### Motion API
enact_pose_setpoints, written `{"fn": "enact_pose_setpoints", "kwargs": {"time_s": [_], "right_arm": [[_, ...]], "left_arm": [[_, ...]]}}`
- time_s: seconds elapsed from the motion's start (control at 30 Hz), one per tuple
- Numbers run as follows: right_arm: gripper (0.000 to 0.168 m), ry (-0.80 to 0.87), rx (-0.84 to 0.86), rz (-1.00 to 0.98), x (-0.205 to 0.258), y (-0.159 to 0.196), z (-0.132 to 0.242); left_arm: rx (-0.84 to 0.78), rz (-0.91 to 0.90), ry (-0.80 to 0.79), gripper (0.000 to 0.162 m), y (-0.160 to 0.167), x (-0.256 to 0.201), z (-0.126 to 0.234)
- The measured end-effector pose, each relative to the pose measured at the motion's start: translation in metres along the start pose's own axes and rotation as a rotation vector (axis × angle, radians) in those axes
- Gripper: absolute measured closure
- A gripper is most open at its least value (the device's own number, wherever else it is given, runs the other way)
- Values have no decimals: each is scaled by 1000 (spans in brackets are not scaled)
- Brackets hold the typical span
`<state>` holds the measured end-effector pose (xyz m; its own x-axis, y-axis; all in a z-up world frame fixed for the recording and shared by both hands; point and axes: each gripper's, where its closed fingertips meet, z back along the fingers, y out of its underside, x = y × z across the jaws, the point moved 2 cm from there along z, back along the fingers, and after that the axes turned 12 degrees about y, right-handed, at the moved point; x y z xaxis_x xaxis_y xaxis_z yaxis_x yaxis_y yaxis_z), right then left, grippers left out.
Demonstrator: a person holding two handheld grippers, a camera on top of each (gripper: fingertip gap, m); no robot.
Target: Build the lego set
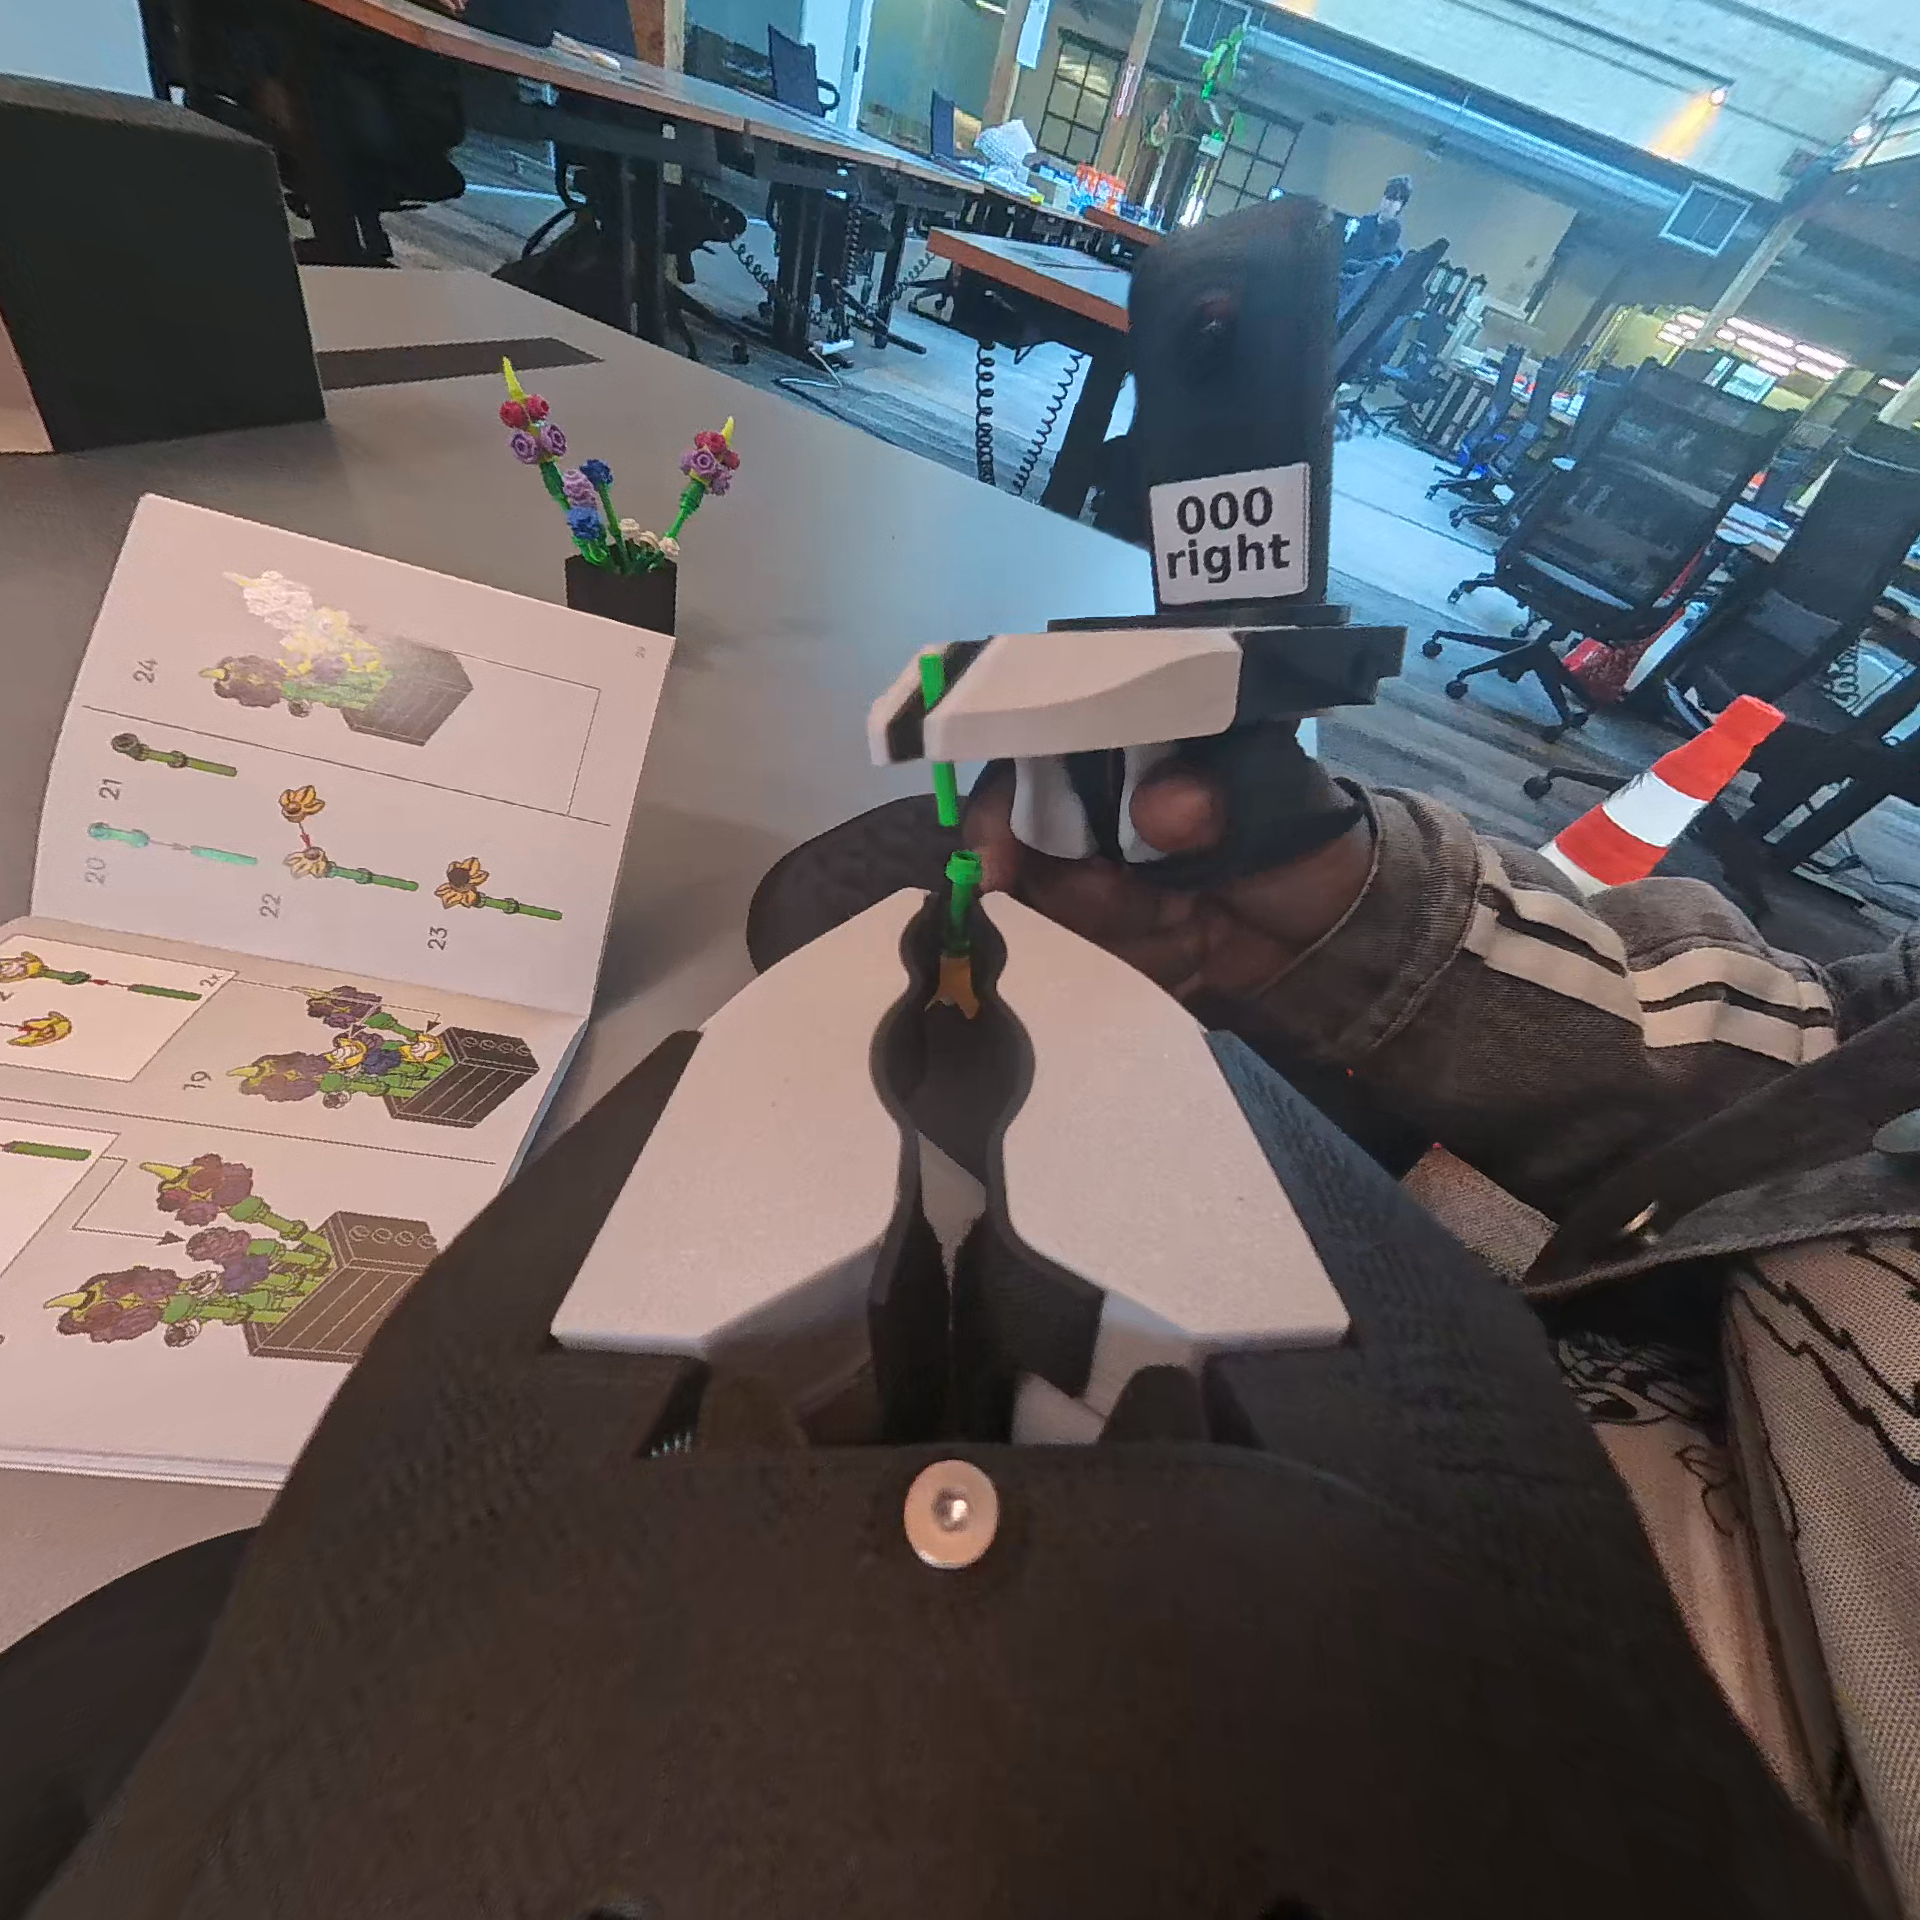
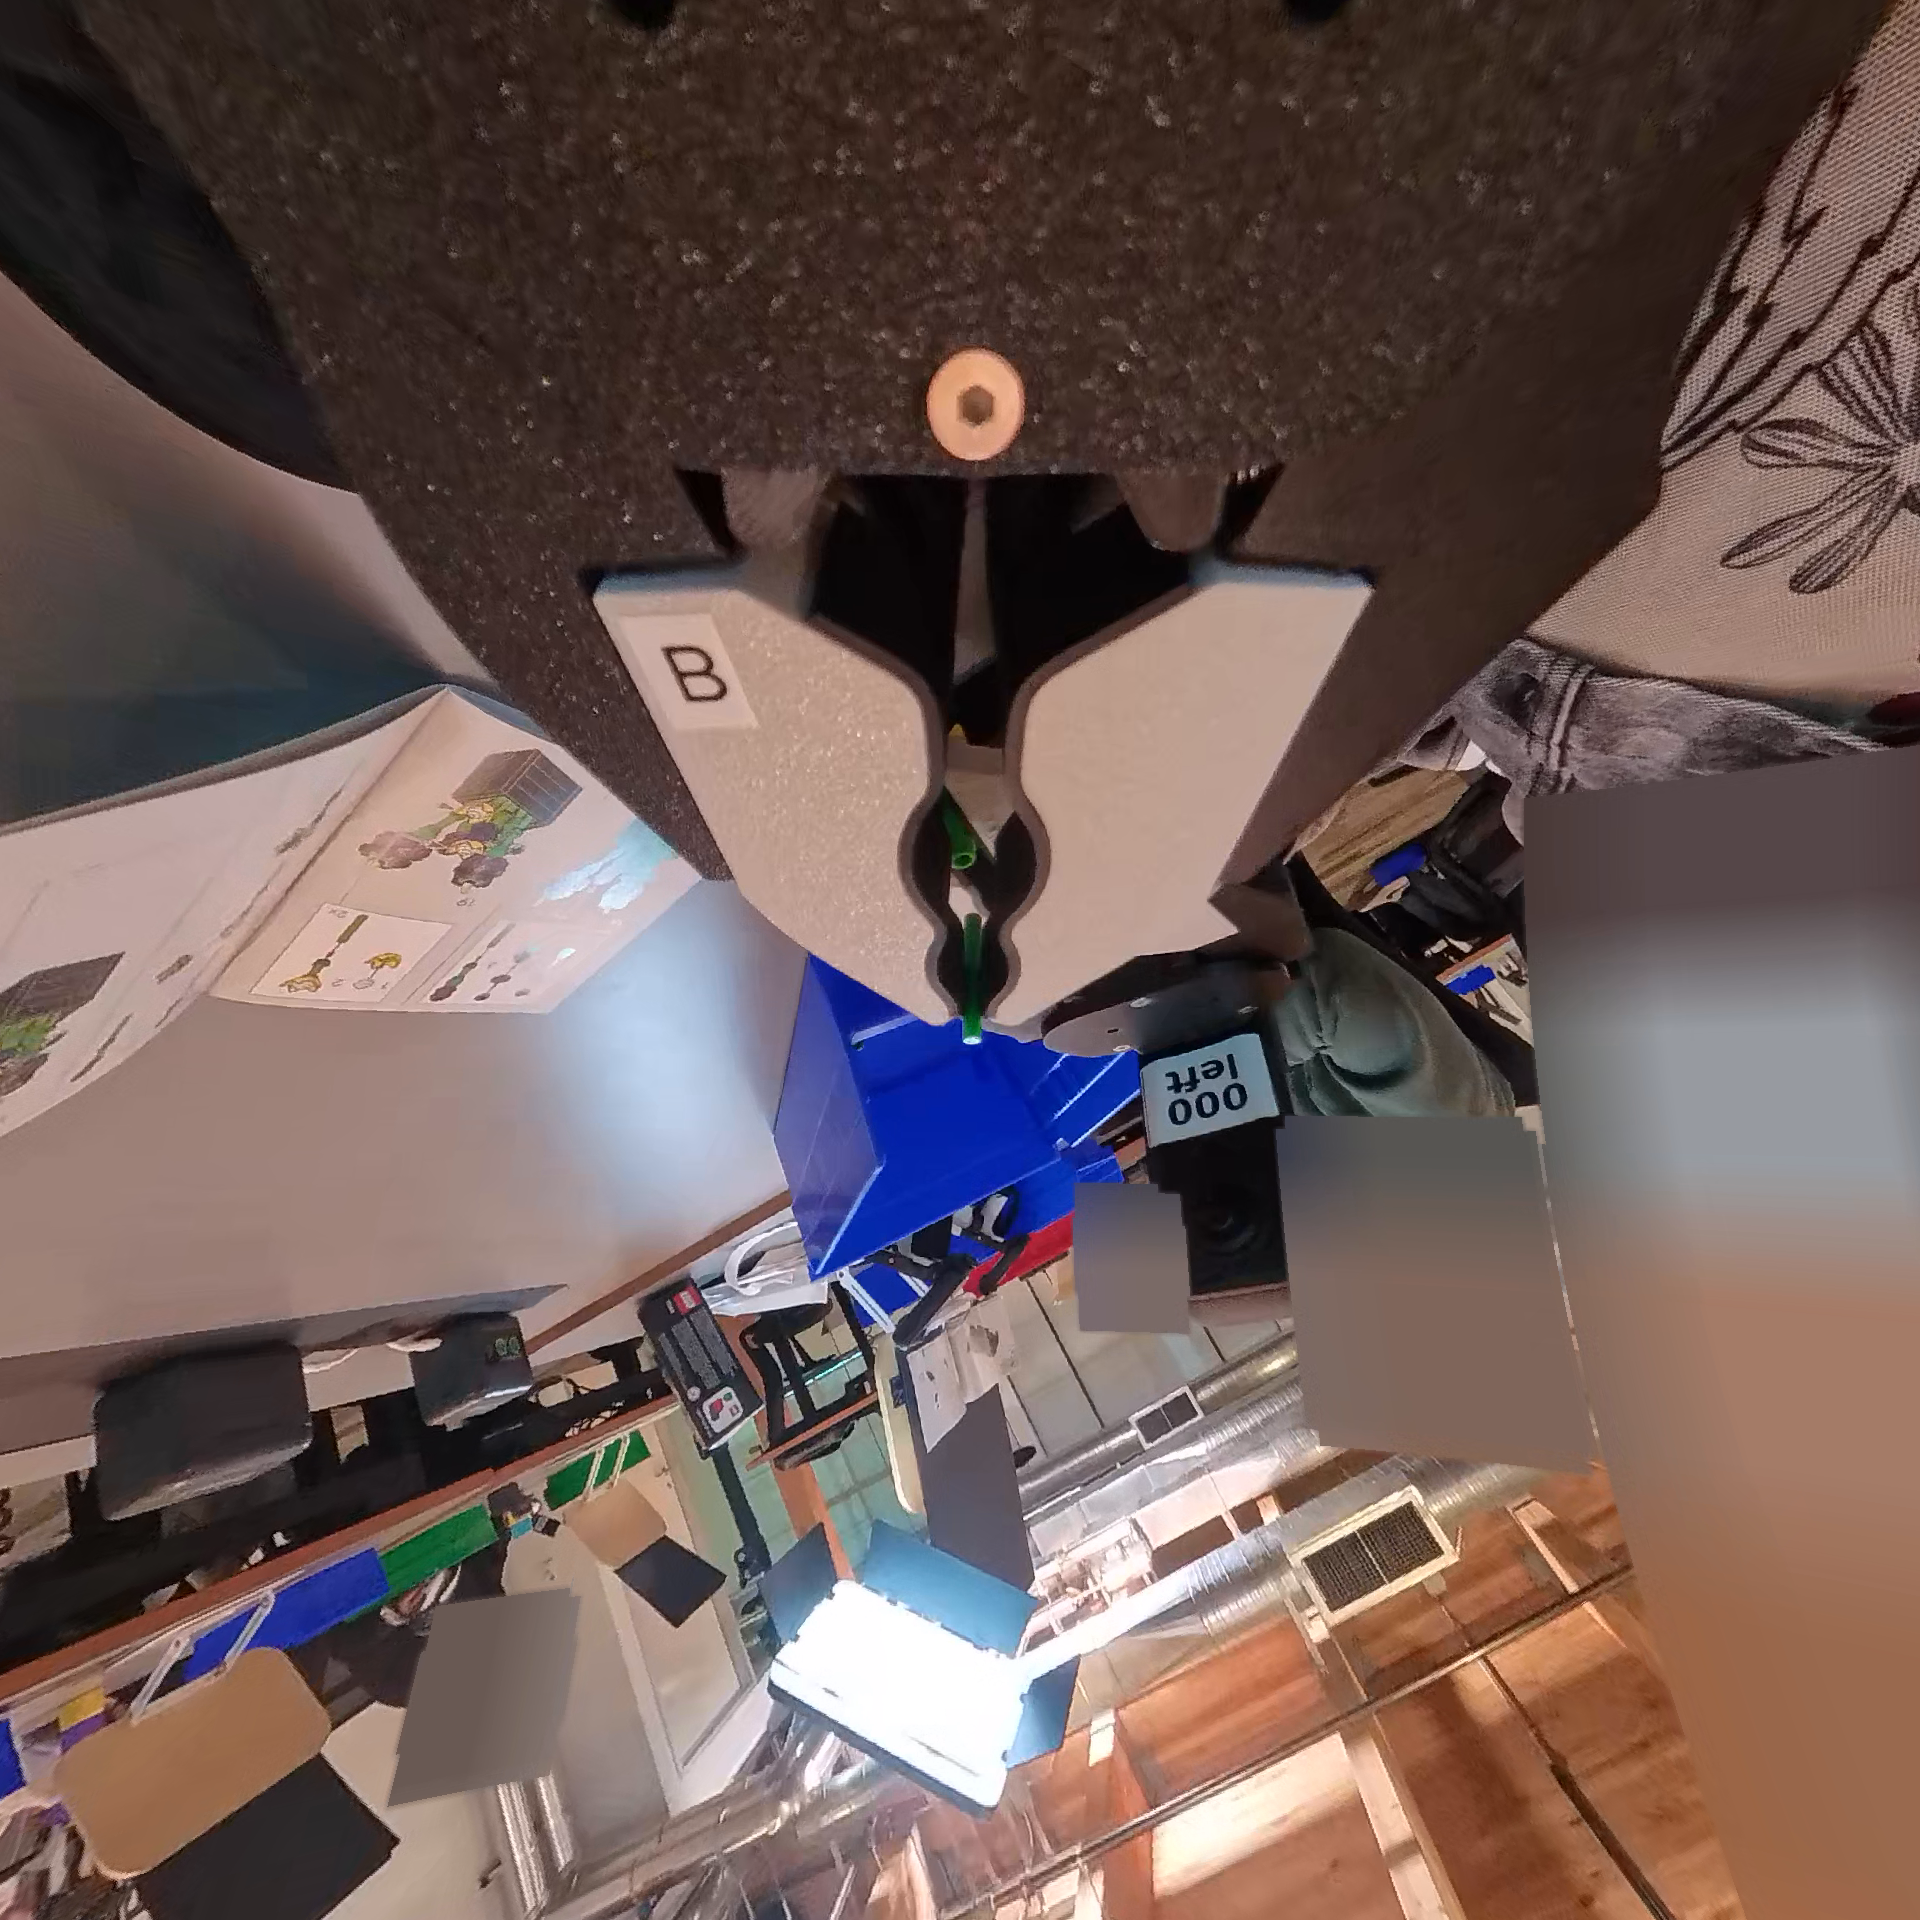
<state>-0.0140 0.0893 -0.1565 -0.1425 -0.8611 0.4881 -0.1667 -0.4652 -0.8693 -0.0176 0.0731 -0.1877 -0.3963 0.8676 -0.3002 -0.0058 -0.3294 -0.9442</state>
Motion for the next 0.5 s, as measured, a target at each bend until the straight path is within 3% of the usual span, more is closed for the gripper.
{"fn": "enact_pose_setpoints", "kwargs": {"time_s": [0.5], "right_arm": [[166, 80, 53, -4, -4, 7, 1]], "left_arm": [[-29, 49, 11, 159, -2, 3, 2]]}}
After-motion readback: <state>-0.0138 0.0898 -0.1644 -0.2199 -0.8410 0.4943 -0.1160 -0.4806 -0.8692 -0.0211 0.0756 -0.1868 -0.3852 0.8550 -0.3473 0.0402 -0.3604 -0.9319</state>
